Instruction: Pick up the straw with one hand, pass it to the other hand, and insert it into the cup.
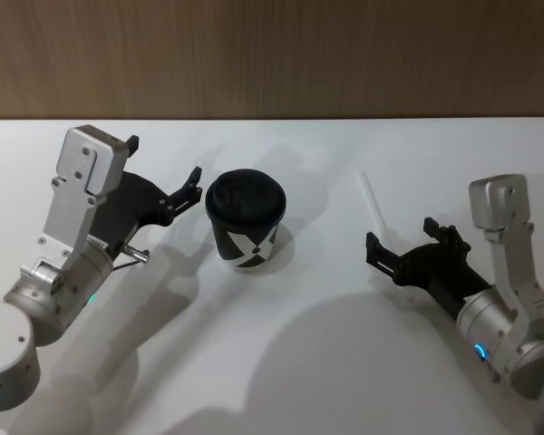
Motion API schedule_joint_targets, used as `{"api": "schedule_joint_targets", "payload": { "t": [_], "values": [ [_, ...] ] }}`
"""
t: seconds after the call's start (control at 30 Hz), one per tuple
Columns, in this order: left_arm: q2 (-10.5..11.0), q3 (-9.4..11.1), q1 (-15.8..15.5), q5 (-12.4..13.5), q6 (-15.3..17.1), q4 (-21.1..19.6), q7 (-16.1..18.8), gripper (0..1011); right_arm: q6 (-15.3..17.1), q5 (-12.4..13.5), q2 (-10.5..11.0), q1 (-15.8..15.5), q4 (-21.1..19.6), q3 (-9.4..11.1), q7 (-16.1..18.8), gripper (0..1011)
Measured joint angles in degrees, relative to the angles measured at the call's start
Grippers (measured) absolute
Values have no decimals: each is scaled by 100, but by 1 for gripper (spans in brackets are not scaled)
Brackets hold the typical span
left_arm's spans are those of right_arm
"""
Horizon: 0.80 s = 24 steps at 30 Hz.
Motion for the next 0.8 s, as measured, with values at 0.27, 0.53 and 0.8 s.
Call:
{"api": "schedule_joint_targets", "payload": {
  "t": [0.27, 0.53, 0.8],
  "values": [
    [0, 0, 0, 0, 0, 0, 0, 1003, 151, -59, -13, 55, 99, -15, 1, 1001],
    [0, 0, 0, 0, 0, 0, 0, 1003, 263, -122, -32, 100, 171, -27, 16, 1001],
    [0, 0, 0, 0, 0, 0, 0, 1002, 339, -149, -64, 127, 219, -20, 46, 1001]
  ]
}}
